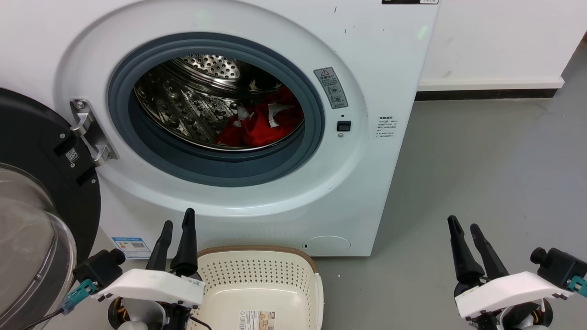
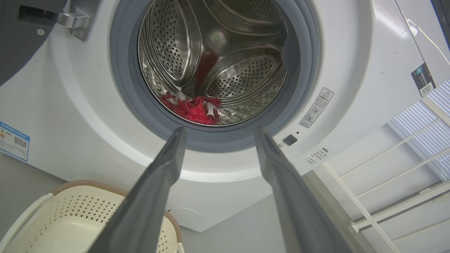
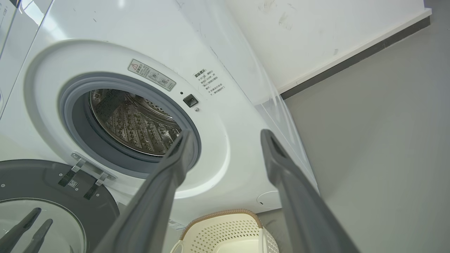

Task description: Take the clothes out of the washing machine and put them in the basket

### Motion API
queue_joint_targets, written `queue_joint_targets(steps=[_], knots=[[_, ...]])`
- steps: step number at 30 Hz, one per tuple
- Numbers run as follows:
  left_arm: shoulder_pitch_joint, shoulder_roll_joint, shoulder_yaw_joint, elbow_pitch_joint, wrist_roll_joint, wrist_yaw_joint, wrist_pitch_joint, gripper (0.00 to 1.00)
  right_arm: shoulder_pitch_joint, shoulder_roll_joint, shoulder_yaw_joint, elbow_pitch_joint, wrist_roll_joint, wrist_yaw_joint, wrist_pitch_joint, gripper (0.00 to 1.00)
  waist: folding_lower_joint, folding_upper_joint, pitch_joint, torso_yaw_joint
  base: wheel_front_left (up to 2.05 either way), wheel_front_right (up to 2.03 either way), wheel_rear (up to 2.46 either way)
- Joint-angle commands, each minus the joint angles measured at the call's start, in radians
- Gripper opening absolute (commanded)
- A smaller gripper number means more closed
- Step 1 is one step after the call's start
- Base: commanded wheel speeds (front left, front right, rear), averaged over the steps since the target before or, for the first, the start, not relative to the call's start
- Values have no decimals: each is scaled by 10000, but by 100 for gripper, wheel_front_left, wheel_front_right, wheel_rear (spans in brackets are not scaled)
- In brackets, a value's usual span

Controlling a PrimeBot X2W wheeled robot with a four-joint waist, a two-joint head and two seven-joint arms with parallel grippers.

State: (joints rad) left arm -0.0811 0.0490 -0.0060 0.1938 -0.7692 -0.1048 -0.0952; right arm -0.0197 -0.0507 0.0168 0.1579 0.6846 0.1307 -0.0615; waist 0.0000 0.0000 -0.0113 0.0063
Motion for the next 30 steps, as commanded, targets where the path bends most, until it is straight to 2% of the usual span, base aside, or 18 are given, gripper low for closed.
queue_joint_targets(steps=[1,15,30], knots=[[-206,33,-47,-90,294,25,-104,100,-55,-4,42,-193,-337,0,-44,100,0,0,1,5,0,0,0],[-320,161,-252,-29,2295,123,-505,100,121,-1,168,-556,-2317,0,-131,100,0,0,20,58,0,0,0],[-339,241,-446,-76,3910,190,-877,100,282,2,205,-1010,-4027,0,-139,100,0,0,39,74,0,0,0]])
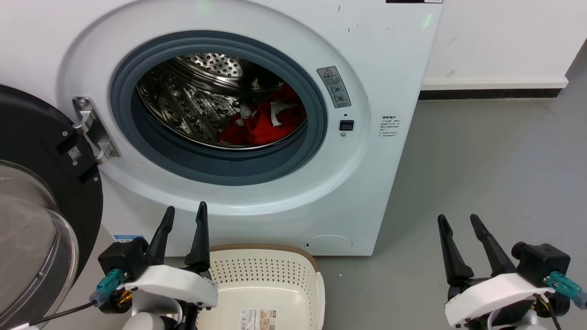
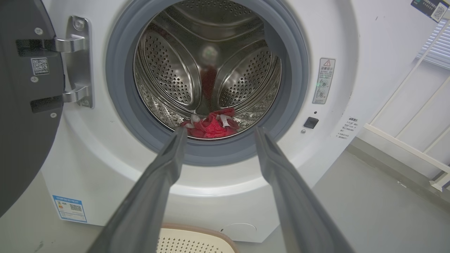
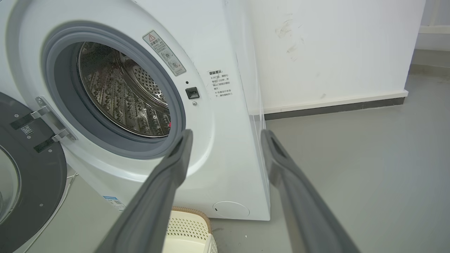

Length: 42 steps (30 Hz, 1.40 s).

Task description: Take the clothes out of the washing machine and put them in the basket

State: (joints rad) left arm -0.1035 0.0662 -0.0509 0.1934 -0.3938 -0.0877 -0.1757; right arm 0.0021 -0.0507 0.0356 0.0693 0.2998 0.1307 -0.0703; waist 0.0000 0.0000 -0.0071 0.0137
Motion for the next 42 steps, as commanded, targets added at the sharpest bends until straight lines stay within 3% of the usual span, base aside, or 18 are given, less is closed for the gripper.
queue_joint_targets(steps=[1,24,42], knots=[[-116,68,-6,-61,244,24,-94,100,80,2,18,-146,-285,0,-60,100,0,0,-9,1,0,0,0],[-149,178,-121,115,2636,379,-672,100,389,8,46,-577,-2613,-1,-58,100,0,0,-6,106,0,0,0],[-104,163,28,281,3355,511,-908,100,395,11,7,-626,-3505,-3,-69,100,0,0,20,134,0,0,0]])
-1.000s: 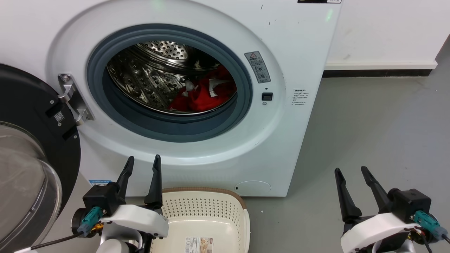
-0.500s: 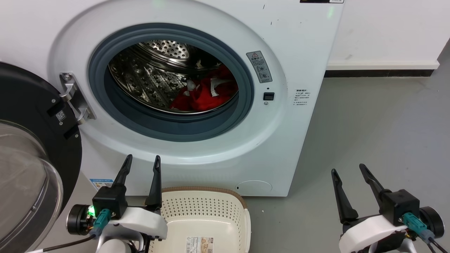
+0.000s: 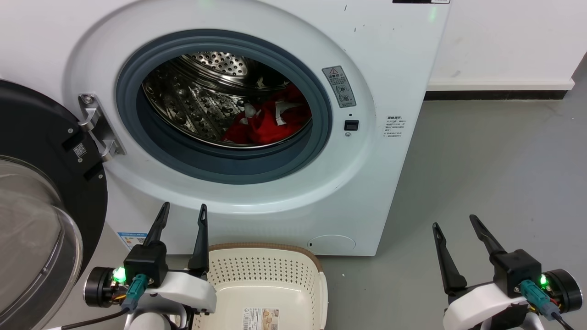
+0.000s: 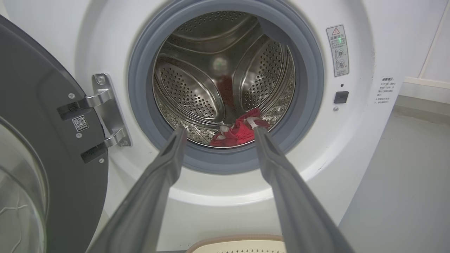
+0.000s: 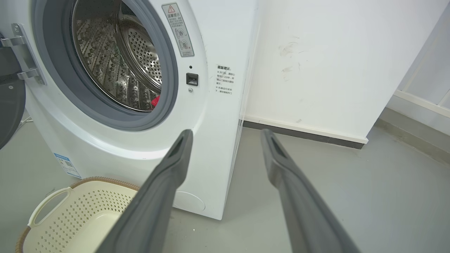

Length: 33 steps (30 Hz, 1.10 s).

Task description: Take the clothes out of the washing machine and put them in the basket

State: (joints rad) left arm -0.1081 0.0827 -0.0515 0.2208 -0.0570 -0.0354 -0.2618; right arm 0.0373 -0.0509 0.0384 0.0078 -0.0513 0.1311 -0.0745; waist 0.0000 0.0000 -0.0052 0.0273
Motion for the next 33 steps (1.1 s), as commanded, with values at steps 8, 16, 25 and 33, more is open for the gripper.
queue_joint_targets(steps=[8,16,25,33], knots=[[-3,-10,63,131,-12,-23,-40,100,43,13,-46,55,49,-7,27,100,0,0,4,-1,0,0,0],[-119,28,127,205,-47,-20,-38,100,-28,14,-51,80,32,-7,92,100,0,0,44,-42,0,0,0],[-808,89,279,674,-179,64,-38,100,-450,14,100,-226,20,-7,158,100,0,0,751,-316,0,0,0],[-2317,317,526,1901,-517,19,331,100,-1044,14,348,-769,97,-7,189,100,0,0,1939,-880,0,0,0]])
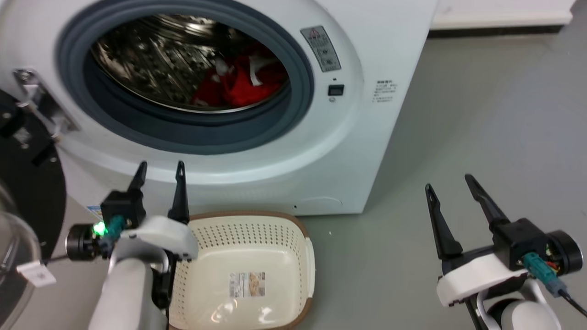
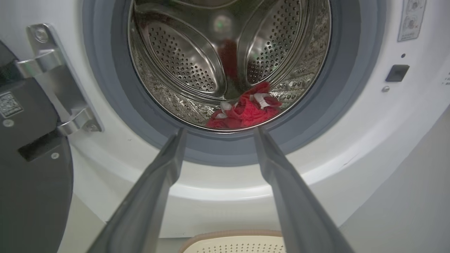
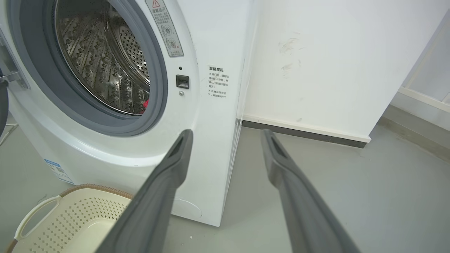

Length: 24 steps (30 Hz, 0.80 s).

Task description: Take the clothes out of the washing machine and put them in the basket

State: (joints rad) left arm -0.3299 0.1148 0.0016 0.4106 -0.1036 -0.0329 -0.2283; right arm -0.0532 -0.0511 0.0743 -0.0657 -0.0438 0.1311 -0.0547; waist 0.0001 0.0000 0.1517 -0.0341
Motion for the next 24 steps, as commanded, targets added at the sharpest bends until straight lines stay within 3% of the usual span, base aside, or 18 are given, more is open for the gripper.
queue_joint_targets(steps=[1,24], knots=[[-346,76,41,166,-90,-13,85,100,-213,16,37,-120,46,-7,-11,100,-1,0,554,-356,0,0,0],[-6035,2239,174,3493,-207,-437,2047,100,-1681,23,1157,-29,989,-7,-738,100,-1,0,3839,-2632,0,0,0]])
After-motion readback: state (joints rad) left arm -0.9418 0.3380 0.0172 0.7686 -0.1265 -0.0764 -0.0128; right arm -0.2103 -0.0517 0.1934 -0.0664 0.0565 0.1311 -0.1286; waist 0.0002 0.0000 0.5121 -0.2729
